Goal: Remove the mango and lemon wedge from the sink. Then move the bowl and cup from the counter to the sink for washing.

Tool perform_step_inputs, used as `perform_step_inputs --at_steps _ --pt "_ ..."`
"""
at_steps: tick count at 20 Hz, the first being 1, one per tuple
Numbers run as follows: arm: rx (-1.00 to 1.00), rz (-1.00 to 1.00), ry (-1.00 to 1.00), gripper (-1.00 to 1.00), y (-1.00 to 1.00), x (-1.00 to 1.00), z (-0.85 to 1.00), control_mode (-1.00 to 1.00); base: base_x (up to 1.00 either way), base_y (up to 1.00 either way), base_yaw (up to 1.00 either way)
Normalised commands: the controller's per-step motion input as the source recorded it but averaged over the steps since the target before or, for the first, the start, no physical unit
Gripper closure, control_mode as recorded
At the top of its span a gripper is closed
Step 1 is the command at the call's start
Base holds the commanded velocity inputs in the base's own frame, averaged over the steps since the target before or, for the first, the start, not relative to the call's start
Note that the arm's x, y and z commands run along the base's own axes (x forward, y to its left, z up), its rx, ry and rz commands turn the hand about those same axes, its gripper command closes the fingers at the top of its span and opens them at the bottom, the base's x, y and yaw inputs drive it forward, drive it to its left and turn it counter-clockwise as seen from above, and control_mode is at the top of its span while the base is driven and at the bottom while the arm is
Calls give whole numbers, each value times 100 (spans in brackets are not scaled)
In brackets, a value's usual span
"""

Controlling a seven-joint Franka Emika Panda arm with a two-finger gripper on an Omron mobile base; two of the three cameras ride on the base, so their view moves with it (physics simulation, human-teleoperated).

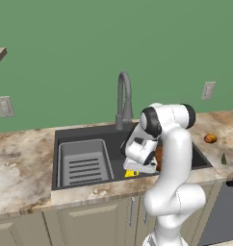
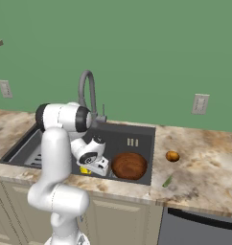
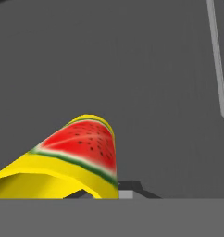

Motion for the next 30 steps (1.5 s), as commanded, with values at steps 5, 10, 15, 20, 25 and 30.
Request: perform_step_inputs --at_steps 5,10,15,20,25,30 --pt "-1 -2 -1 100 4 4 -17 -100 0 0 0" --pt "-1 -2 0 100 3 10 -13 -100 0 0 0" --pt "-1 0 0 100 1 12 -10 -100 0 0 0" --pt "0 0 -1 100 3 5 -14 -100 0 0 0" --pt "0 0 0 100 5 6 -16 -100 0 0 0" --pt "-1 0 -1 100 6 6 -16 -100 0 0 0"
